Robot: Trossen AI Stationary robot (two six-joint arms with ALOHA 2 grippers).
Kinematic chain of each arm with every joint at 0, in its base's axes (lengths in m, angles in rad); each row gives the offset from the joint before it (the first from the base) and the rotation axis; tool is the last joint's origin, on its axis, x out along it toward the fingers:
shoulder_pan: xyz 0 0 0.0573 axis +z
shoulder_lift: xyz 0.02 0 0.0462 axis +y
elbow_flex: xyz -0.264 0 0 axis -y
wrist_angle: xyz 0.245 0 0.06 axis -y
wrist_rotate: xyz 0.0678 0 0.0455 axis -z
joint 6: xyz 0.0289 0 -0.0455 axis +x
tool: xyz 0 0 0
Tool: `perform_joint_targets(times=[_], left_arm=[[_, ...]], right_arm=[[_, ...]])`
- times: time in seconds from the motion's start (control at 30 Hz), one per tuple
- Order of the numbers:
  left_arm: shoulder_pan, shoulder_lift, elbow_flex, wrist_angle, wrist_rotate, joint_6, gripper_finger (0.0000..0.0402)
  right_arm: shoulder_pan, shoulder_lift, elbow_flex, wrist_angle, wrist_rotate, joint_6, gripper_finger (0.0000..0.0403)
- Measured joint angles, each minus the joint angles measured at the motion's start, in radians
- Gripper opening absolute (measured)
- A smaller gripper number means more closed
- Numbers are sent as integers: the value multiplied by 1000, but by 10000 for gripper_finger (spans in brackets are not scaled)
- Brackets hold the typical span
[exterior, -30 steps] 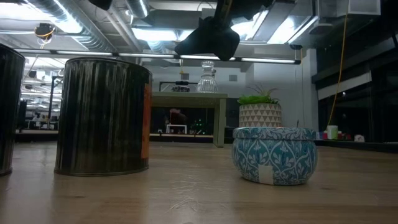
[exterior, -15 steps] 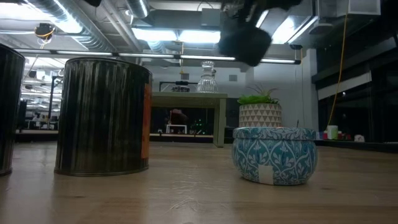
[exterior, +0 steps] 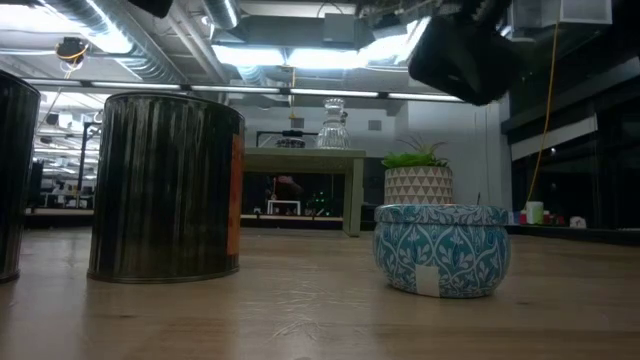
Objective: Pick & Place candle stick holders
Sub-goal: Put the light blue candle on the shelf
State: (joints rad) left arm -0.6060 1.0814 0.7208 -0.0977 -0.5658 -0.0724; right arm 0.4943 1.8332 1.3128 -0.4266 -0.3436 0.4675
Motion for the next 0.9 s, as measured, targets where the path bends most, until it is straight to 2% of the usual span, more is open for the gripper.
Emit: perform_joint_targets(times=[0.1,0.27,0.47,0.6,0.7,0.9], left_arm=[[0,3,0,27,-2,23,1],[0,3,0,27,-2,23,8],[0,3,0,27,-2,23,8],[0,3,0,27,-2,23,3],[0,3,0,27,-2,23,1],[0,3,0,26,-3,23,7]], right_arm=[[6,0,0,-36,1,6,392],[12,0,0,-65,37,116,392],[12,0,0,-92,199,154,392],[12,0,0,-83,260,154,392],[12,0,0,-81,265,164,392],[11,0,0,-79,265,305,392]])
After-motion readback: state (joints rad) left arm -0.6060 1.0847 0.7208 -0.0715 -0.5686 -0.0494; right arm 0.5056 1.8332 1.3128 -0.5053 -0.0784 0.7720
